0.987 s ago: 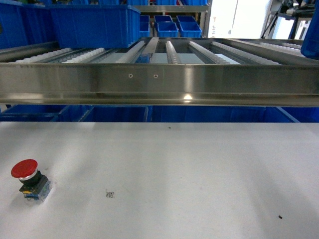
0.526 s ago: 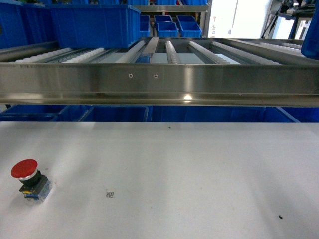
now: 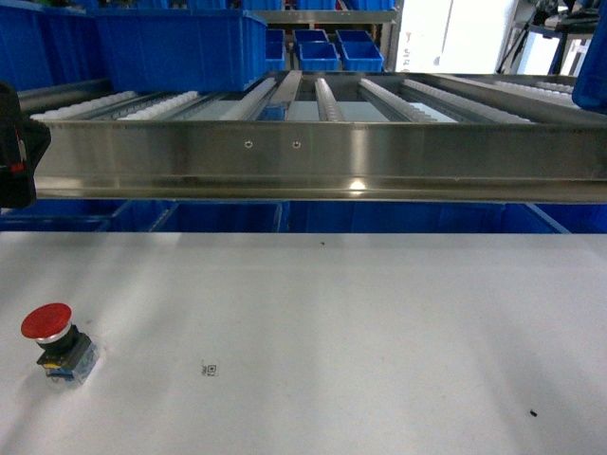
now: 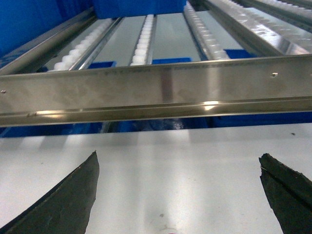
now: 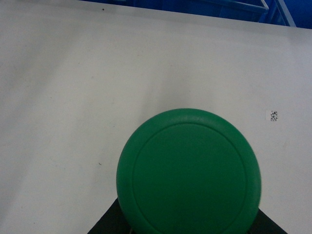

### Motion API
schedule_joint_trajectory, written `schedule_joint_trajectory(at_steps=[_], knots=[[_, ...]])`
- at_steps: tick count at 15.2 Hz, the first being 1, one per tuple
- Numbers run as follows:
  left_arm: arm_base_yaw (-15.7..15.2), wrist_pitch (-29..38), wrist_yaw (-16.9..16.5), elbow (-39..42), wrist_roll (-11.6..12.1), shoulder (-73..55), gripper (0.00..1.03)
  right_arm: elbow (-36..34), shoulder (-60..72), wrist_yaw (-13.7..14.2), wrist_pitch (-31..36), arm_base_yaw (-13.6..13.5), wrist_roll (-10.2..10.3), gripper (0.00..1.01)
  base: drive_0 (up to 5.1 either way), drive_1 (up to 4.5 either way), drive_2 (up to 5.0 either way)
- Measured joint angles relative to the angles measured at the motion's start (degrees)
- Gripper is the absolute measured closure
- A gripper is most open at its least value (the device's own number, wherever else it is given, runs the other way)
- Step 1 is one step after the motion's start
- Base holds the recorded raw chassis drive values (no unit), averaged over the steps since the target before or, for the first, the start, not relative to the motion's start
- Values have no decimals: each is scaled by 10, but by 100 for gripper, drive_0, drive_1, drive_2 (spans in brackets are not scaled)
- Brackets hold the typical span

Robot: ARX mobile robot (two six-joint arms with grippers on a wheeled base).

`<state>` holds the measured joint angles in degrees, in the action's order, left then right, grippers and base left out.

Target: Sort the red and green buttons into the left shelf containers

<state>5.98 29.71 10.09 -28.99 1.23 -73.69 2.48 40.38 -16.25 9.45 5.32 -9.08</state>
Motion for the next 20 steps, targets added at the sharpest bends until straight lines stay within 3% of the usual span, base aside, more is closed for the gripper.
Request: schedule_joint_trajectory(at_steps=[2,6,7,10,20], knots=[[2,1,33,6,-18,-16,5,0,0,0,0,0,0,75,0,0,0],[-20,11,33,21,-49,-93,5,0,0,0,0,0,0,75,0,0,0],[-27,16,20,21,-56,-111,5,0,0,0,0,0,0,75,0,0,0],[-36,24,-11,21,-60,-162,5,0,0,0,0,0,0,75,0,0,0],[-23,41,-14,-30,-46,-287,5,0,0,0,0,0,0,75,0,0,0]])
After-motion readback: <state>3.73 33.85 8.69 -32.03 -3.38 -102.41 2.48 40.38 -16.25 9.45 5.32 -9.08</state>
